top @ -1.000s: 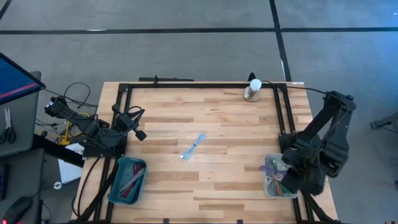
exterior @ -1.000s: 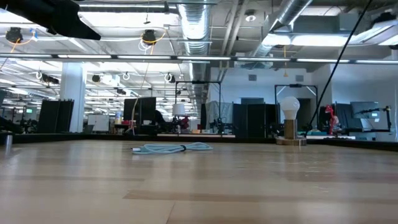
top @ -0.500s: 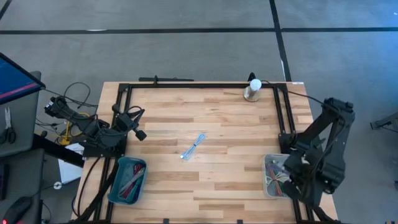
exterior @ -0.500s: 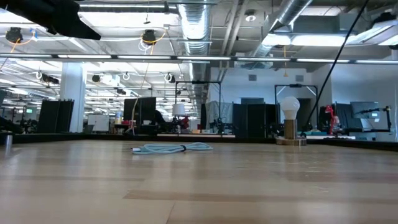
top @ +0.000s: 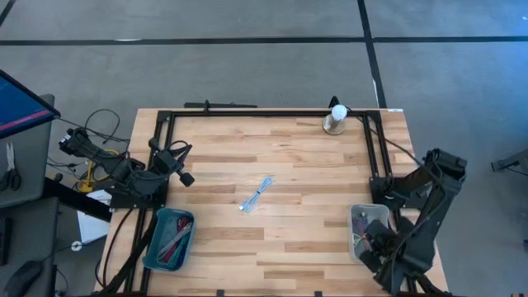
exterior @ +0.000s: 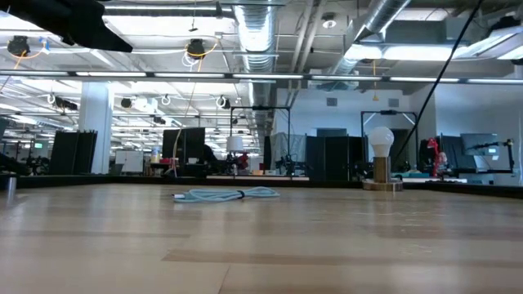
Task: Pick & Place USB Port
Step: Put the purple USB cable into the gray bin
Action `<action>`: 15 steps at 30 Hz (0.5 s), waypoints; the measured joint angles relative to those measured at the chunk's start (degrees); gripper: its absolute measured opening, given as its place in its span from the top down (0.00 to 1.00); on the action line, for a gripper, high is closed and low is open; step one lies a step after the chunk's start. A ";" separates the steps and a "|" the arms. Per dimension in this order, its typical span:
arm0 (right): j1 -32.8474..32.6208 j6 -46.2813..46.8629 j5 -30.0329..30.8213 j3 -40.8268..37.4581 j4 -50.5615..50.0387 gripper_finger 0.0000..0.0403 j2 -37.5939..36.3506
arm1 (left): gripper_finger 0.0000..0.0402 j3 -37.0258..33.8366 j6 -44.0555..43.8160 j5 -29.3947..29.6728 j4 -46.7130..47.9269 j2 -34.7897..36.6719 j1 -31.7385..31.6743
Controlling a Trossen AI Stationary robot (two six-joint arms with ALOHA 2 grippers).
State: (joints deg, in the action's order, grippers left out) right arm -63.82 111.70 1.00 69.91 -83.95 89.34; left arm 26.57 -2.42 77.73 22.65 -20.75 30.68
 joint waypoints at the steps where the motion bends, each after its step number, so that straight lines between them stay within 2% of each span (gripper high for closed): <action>1: 0.25 0.00 -0.16 0.00 0.69 1.00 0.92 | 0.97 0.00 -0.01 0.00 0.00 0.01 0.00; 15: 0.72 -0.61 -0.85 0.00 8.76 1.00 8.20 | 0.97 0.00 0.63 0.22 -0.20 0.00 0.00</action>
State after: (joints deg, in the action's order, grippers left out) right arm -63.10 111.09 0.15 69.91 -75.19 97.54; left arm 26.57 -1.78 77.95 22.46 -20.75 30.68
